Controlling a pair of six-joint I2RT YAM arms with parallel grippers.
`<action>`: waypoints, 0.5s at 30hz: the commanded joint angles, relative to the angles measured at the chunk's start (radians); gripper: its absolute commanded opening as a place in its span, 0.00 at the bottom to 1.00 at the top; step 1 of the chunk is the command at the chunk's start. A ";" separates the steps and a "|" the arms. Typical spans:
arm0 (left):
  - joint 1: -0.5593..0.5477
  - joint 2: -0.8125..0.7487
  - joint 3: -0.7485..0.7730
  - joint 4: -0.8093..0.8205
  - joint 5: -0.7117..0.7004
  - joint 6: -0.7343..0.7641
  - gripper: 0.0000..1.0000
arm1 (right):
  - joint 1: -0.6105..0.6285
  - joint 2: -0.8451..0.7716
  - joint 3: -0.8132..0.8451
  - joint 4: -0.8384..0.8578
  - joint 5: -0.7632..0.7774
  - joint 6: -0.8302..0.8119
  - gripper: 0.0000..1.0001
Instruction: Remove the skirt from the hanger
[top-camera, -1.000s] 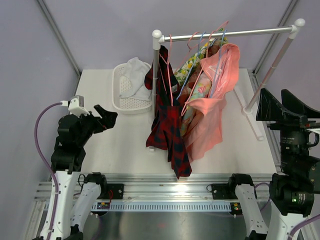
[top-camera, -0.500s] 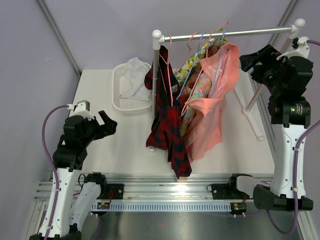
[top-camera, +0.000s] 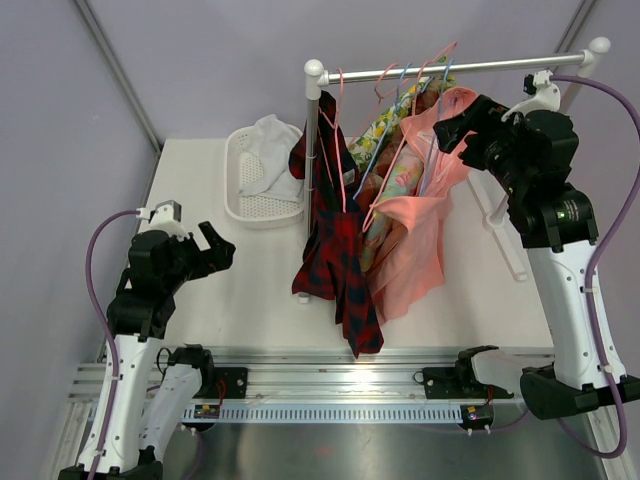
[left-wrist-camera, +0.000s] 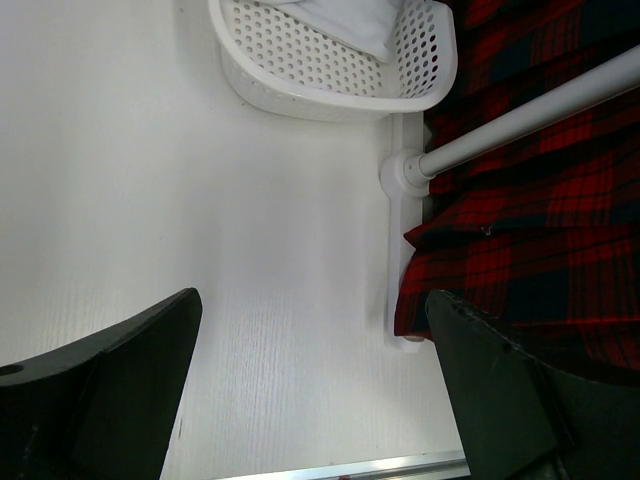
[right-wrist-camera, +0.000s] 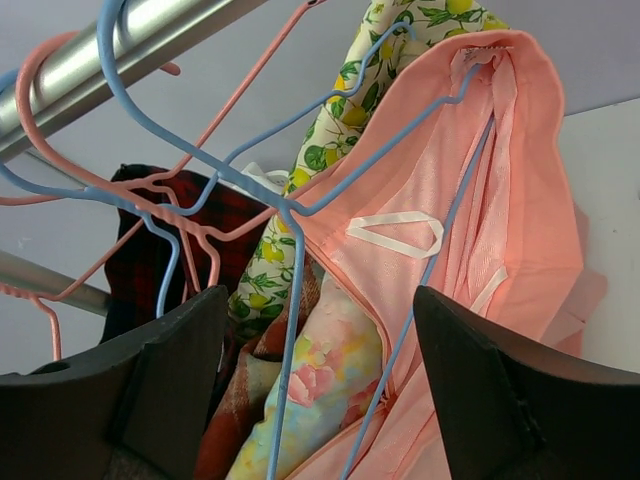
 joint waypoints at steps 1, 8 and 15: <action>-0.003 -0.001 -0.001 0.041 0.031 0.015 0.99 | 0.018 0.016 -0.001 0.029 0.046 -0.020 0.81; -0.002 -0.005 -0.005 0.041 0.031 0.014 0.99 | 0.050 0.068 0.015 0.049 0.049 -0.025 0.78; -0.003 -0.003 -0.005 0.041 0.037 0.015 0.99 | 0.092 0.117 0.036 0.062 0.067 -0.032 0.48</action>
